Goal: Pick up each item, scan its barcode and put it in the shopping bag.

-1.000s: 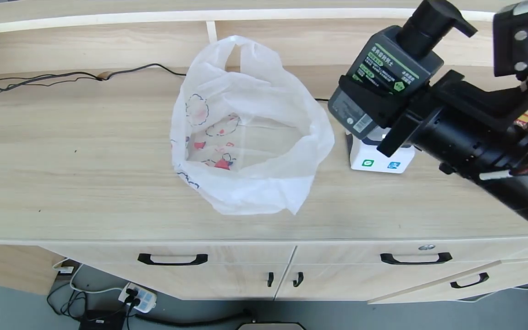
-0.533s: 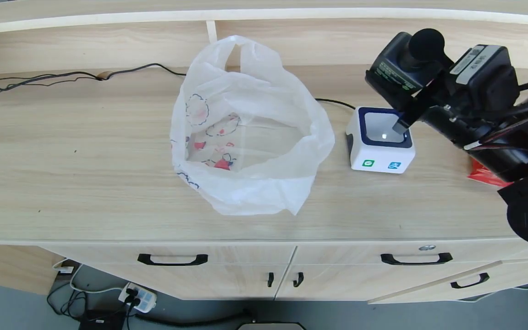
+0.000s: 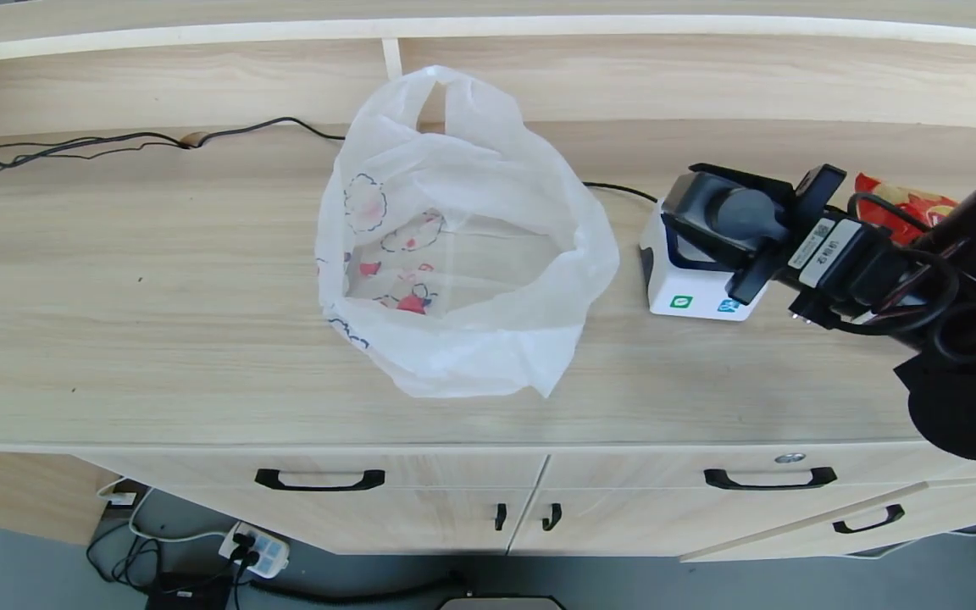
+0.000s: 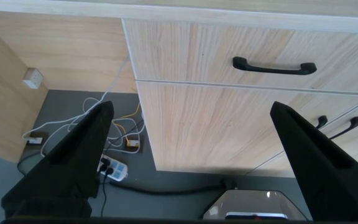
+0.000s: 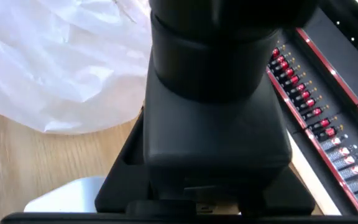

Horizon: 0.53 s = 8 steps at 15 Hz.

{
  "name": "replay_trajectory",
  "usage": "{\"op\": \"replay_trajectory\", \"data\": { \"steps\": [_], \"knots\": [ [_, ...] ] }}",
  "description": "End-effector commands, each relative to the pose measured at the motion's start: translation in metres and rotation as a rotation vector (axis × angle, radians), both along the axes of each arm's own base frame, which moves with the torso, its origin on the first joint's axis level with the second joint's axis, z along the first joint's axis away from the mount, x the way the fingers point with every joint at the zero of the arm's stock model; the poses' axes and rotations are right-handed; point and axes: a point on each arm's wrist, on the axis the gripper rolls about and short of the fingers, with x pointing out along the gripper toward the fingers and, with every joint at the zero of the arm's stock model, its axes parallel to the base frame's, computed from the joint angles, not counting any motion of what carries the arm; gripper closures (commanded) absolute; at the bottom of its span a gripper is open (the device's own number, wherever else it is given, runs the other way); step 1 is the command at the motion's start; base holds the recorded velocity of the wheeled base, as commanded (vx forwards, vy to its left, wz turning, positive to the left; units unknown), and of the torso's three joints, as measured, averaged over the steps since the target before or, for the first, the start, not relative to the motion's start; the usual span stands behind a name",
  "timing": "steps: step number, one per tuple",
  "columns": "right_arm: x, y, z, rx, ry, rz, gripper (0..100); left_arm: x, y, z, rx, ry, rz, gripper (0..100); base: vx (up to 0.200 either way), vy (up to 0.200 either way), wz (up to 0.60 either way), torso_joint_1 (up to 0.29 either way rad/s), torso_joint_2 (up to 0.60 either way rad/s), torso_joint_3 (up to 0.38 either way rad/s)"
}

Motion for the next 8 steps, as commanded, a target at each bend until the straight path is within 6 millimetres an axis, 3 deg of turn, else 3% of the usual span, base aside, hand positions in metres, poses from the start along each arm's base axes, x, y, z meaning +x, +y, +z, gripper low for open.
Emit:
{"op": "replay_trajectory", "data": {
  "steps": [1, 4, 8],
  "knots": [
    [0.008, -0.007, 0.001, 0.006, 0.001, -0.017, 100, 0.000, 0.000, 0.000, 0.001, 0.000, 0.000, 0, 0.000, 0.000, 0.00, 0.000, 0.00, 0.000],
    [0.013, -0.022, 0.008, -0.005, -0.026, -0.026, 100, 0.000, 0.000, 0.000, 0.016, 0.000, 0.000, 0, 0.000, 0.000, 0.00, 0.000, 0.00, 0.000],
    [0.008, 0.004, 0.015, 0.042, -0.029, -0.006, 100, 0.000, 0.000, 0.000, 0.015, -0.001, 0.000, 0, 0.000, 0.000, 0.00, 0.000, 0.00, 0.000]
  ]
}}
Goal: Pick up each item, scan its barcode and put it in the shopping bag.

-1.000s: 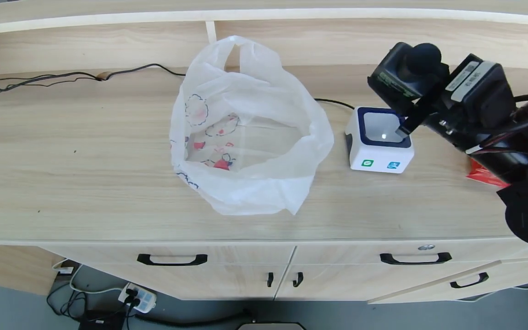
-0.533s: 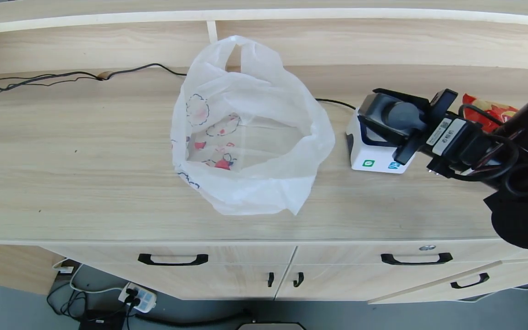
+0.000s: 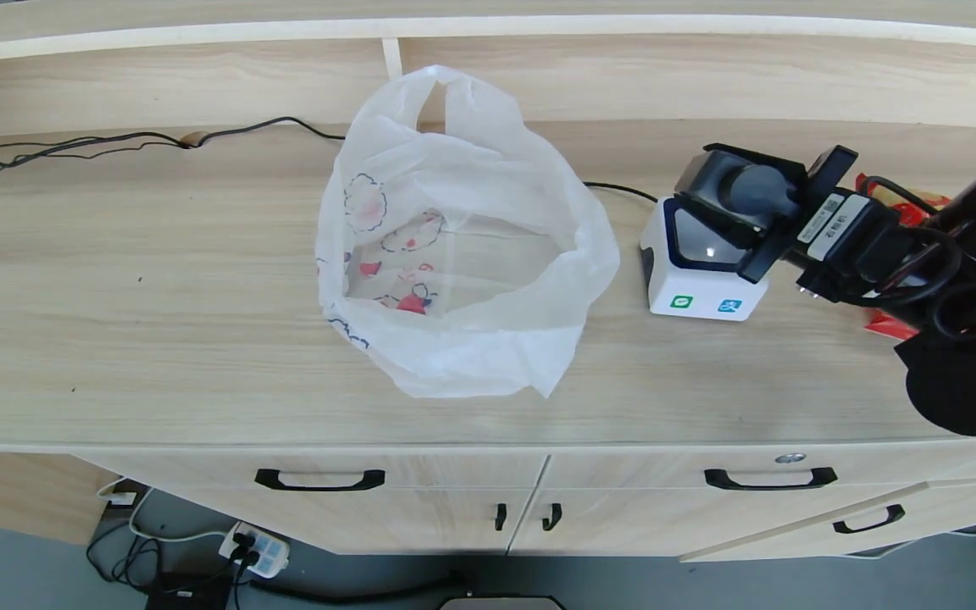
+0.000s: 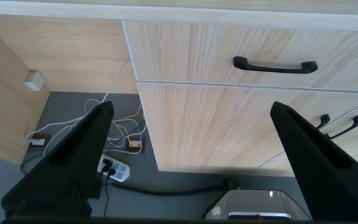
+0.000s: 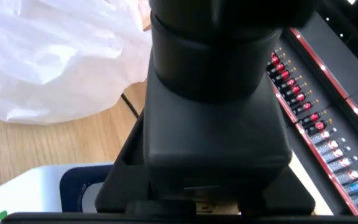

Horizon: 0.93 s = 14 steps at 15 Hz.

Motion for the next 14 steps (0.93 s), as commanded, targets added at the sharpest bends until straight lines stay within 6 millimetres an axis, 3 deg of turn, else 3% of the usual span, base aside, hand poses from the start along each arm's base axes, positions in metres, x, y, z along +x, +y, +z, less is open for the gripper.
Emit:
{"op": "replay_trajectory", "data": {
  "steps": [1, 3, 5, 7, 8, 10, 11, 14],
  "knots": [
    [-0.005, 0.021, 0.006, 0.037, -0.003, 0.029, 100, 0.000, 0.000, 0.000, -0.003, 0.002, 0.000, 0, 0.000, 0.000, 0.00, 0.000, 0.00, 0.000],
    [-0.019, 0.030, 0.018, 0.100, 0.013, 0.046, 100, 0.000, 0.000, 0.000, -0.006, 0.004, 0.000, 0, 0.000, 0.000, 0.00, 0.000, 0.00, 0.000],
    [-0.053, 0.044, 0.029, 0.326, 0.130, -0.030, 100, 0.000, 0.000, 0.000, -0.006, 0.004, 0.000, 0, 0.000, 0.000, 0.00, 0.000, 0.00, 0.000],
    [-0.085, 0.058, 0.024, 0.502, 0.258, -0.091, 100, 0.000, 0.000, 0.000, -0.006, 0.004, 0.000, 0, 0.000, 0.000, 0.00, 0.000, 0.00, 0.000],
    [-0.132, 0.085, 0.017, 0.672, 0.413, -0.102, 100, 0.000, 0.000, 0.000, -0.012, 0.004, 0.000, 0, 0.000, 0.000, 0.00, 0.000, 0.00, 0.000],
    [-0.184, 0.121, 0.007, 0.773, 0.575, -0.136, 100, 0.000, 0.000, 0.000, -0.012, 0.004, 0.000, 0, 0.000, 0.000, 0.00, 0.000, 0.00, 0.000],
    [-0.193, 0.129, 0.003, 0.786, 0.618, -0.136, 100, 0.000, 0.000, 0.000, -0.015, 0.004, 0.000, 0, 0.000, 0.000, 0.00, 0.000, 0.00, 0.000],
    [-0.193, 0.129, 0.008, 0.842, 0.632, -0.128, 100, 0.000, 0.000, 0.000, -0.015, 0.005, 0.000, 0, 0.000, 0.000, 0.00, 0.000, 0.00, 0.000]
  ]
}}
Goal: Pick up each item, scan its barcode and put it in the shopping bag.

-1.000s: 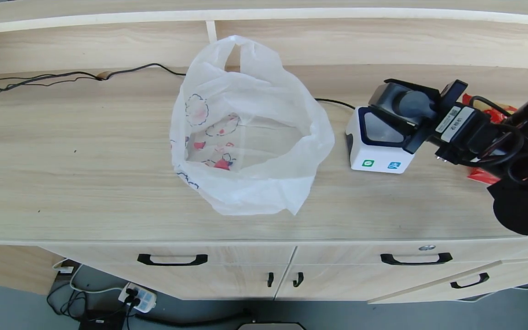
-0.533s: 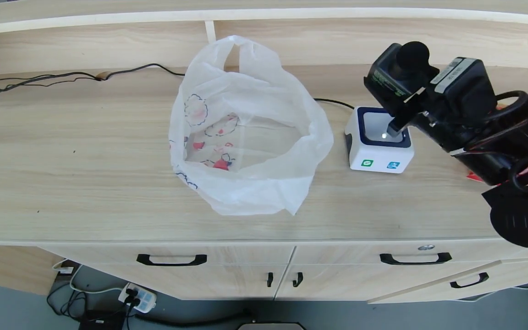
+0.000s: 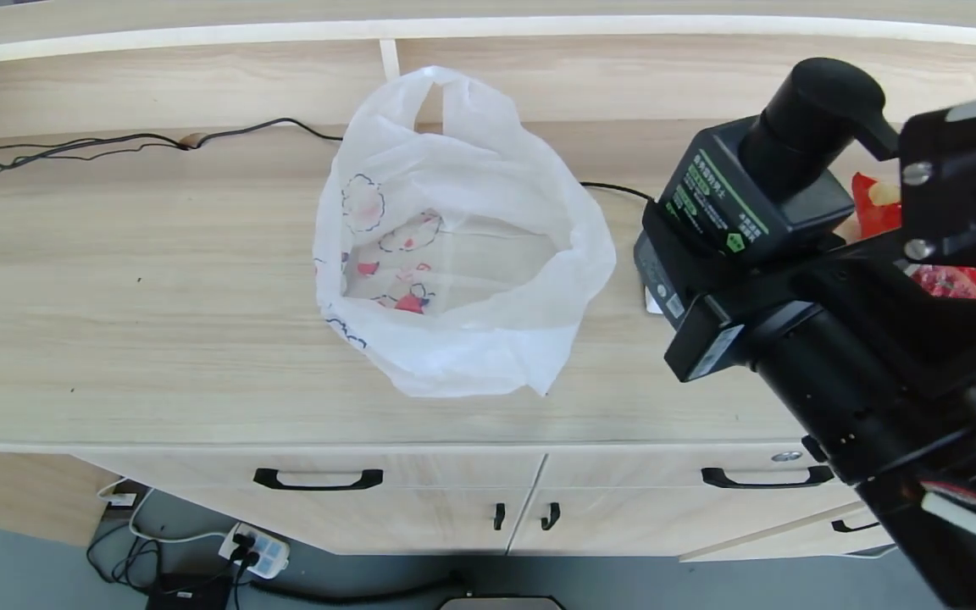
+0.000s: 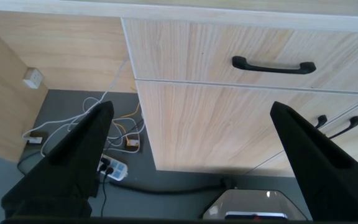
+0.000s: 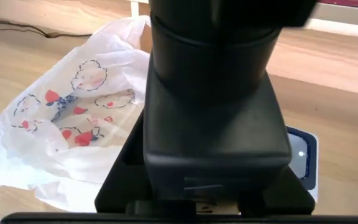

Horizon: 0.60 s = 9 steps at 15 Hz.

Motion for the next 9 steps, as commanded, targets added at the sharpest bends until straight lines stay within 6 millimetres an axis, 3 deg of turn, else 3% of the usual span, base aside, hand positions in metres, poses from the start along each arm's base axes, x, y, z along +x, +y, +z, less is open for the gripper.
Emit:
{"op": "replay_trajectory", "data": {
  "steps": [1, 3, 9],
  "knots": [
    [-0.0116, -0.0034, 0.0040, 0.037, 0.007, 0.016, 100, 0.0001, 0.0000, 0.0001, 0.000, 0.001, 0.000, 0, 0.000, 0.000, 0.00, 0.000, 0.00, 0.000],
    [-0.0127, -0.0050, 0.0025, 0.049, 0.018, 0.011, 100, 0.0001, 0.0000, -0.0001, 0.000, 0.002, 0.000, 0, 0.000, 0.000, 0.00, 0.000, 0.00, 0.000],
    [-0.0135, -0.0076, 0.0117, 0.100, 0.011, -0.014, 100, 0.0001, 0.0000, -0.0001, 0.001, 0.002, 0.000, 0, 0.000, 0.000, 0.60, 0.005, 0.00, 0.002]
  ]
}}
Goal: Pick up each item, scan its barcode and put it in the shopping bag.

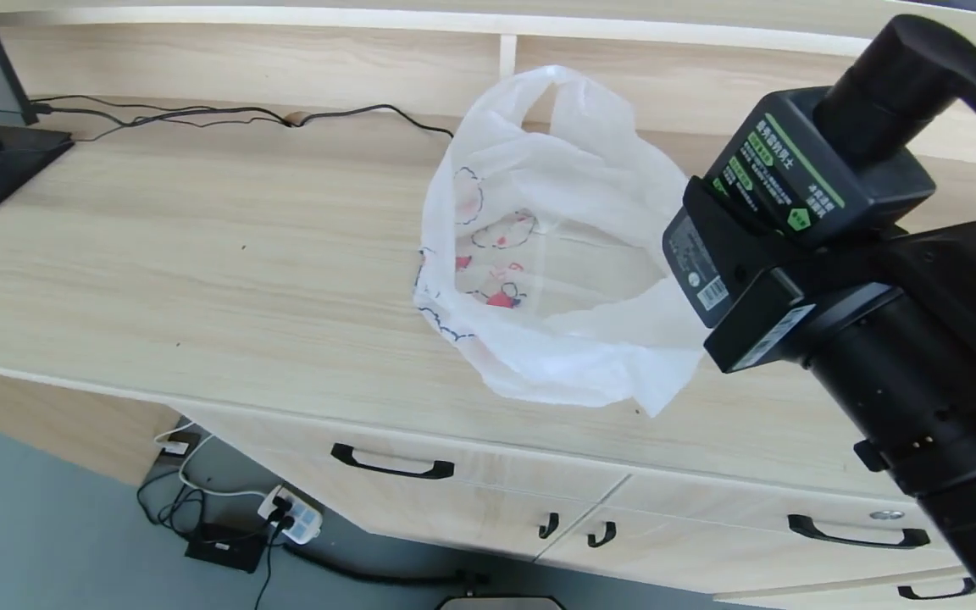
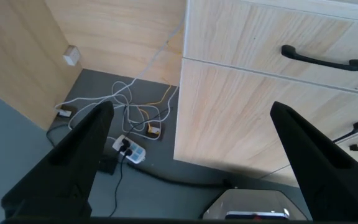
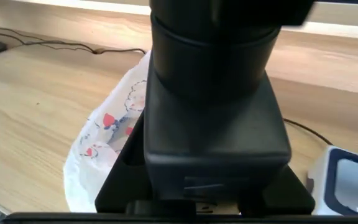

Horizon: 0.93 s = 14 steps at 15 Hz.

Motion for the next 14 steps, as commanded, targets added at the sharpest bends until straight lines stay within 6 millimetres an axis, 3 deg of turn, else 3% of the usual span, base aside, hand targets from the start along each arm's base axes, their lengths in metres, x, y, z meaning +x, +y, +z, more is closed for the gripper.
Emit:
{"op": "replay_trajectory", "data": {
  "steps": [1, 4, 6, 8, 10, 12, 14],
  "knots": [
    [0.000, -0.001, 0.002, 0.019, 0.000, 0.003, 100, 0.000, 0.000, 0.000, 0.000, 0.001, 0.000, 0, 0.000, 0.000, 0.60, 0.012, 0.00, 0.002],
    [0.003, 0.001, 0.006, 0.060, 0.003, 0.009, 100, 0.000, 0.000, 0.000, 0.000, 0.001, 0.000, 0, 0.000, 0.000, 0.60, 0.001, 0.00, -0.001],
    [0.023, -0.005, 0.030, 0.106, -0.045, -0.004, 100, 0.000, 0.000, 0.000, 0.000, 0.001, 0.000, 0, 0.000, 0.000, 0.00, 0.000, 0.00, 0.000],
    [0.032, -0.005, 0.039, 0.215, -0.009, 0.038, 100, 0.000, 0.000, 0.000, 0.000, 0.001, 0.000, 0, 0.000, 0.000, 0.00, 0.000, 0.00, 0.000],
    [0.063, -0.022, 0.038, 0.345, 0.083, 0.027, 100, 0.000, 0.000, 0.000, 0.000, 0.001, 0.000, 0, 0.000, 0.000, 0.00, 0.000, 0.00, 0.000],
    [0.074, -0.033, 0.035, 0.432, 0.115, 0.036, 100, 0.000, 0.000, 0.000, -0.002, 0.000, 0.000, 0, 0.000, 0.000, 0.00, 0.000, 0.00, 0.000],
    [0.090, -0.046, 0.018, 0.372, 0.161, 0.039, 100, 0.000, 0.000, 0.000, -0.002, -0.002, 0.000, 0, 0.000, 0.000, 0.00, 0.000, 0.00, 0.000]
  ]
}}
